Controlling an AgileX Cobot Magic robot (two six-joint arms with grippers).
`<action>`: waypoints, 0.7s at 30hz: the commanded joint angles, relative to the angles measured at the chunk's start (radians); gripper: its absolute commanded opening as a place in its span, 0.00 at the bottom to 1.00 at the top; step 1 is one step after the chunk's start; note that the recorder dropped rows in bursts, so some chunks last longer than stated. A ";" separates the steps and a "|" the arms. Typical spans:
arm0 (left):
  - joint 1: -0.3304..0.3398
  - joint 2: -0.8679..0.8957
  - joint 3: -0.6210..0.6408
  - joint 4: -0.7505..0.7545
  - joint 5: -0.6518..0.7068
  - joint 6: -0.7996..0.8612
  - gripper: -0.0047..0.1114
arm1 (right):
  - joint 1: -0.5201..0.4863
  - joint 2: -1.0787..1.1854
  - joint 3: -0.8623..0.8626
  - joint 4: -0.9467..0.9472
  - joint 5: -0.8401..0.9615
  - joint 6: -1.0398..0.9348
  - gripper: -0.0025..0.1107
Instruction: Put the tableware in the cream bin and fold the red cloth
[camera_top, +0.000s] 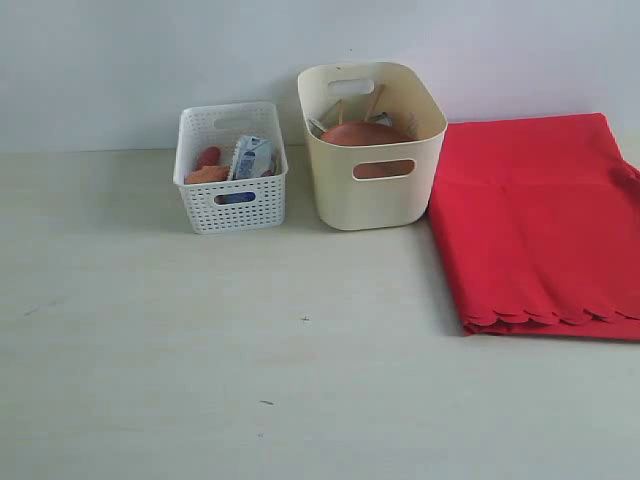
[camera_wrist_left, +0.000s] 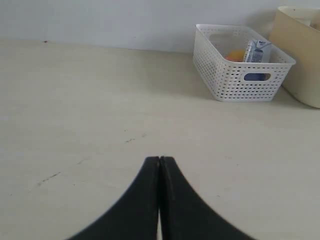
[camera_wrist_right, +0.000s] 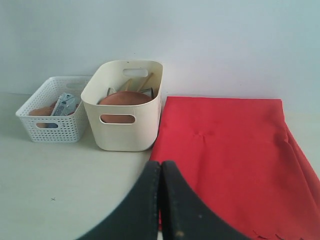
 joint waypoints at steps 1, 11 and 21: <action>0.003 -0.005 0.003 0.002 -0.009 -0.006 0.04 | 0.004 -0.004 0.004 0.005 -0.006 -0.003 0.02; 0.003 -0.005 0.003 0.002 -0.009 -0.004 0.04 | 0.004 -0.004 0.004 -0.036 -0.048 -0.023 0.02; 0.003 -0.005 0.003 0.002 -0.009 -0.004 0.04 | 0.004 -0.030 0.207 -0.090 -0.303 0.016 0.02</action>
